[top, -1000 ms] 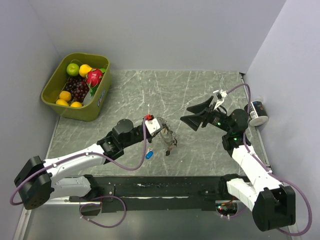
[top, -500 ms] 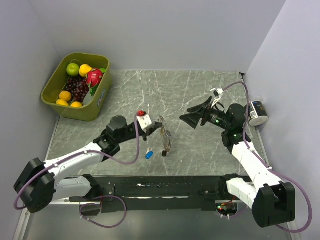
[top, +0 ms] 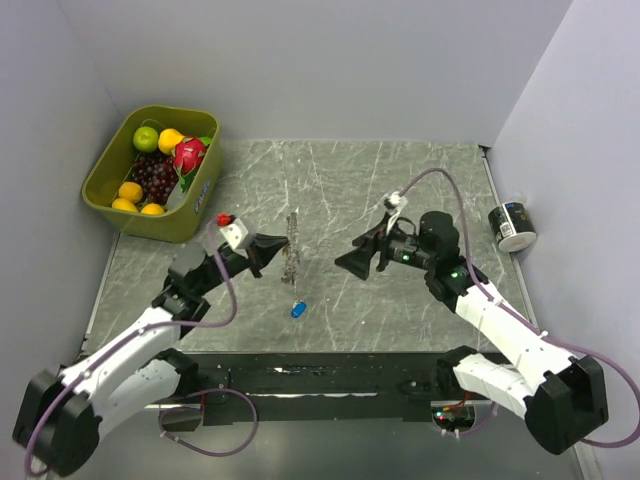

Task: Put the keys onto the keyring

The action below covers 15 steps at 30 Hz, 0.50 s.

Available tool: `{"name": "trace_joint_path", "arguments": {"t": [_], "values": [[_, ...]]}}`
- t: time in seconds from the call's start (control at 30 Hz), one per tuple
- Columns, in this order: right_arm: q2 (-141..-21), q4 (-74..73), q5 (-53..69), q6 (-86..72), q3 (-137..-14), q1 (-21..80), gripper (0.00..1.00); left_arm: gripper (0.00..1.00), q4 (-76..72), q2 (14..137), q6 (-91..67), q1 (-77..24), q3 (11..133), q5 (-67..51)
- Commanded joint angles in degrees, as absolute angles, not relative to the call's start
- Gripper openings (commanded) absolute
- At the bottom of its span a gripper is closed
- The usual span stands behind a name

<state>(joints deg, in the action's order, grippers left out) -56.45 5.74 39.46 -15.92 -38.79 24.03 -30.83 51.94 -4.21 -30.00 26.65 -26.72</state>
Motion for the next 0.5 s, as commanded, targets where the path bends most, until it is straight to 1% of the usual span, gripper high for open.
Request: {"name": "trace_joint_path", "arguments": {"t": [0.0, 0.1, 0.2, 0.37, 0.47], "values": [[-56.9, -1.1, 29.9, -9.8, -42.1, 28.8, 1.0, 0.01, -31.0, 42.6, -4.8, -29.3, 25.4, -20.4], [-57.7, -3.2, 25.9, -8.1, -42.8, 31.6, 1.0, 0.01, -28.2, 37.2, -3.4, -29.1, 23.6, -16.0], [-58.6, -3.3, 23.5, -7.9, -42.8, 33.4, 1.0, 0.01, -28.6, 33.8, -3.2, -29.2, 21.9, -14.3], [-62.6, -5.7, 21.0, -7.0, -46.1, 36.6, 1.0, 0.01, -28.6, 34.8, -2.9, -29.0, 23.5, -13.5], [-64.4, -5.6, 16.7, -5.5, -46.0, 40.6, 1.0, 0.01, -27.8, 36.1, -2.5, -28.7, 24.4, -14.3]]}}
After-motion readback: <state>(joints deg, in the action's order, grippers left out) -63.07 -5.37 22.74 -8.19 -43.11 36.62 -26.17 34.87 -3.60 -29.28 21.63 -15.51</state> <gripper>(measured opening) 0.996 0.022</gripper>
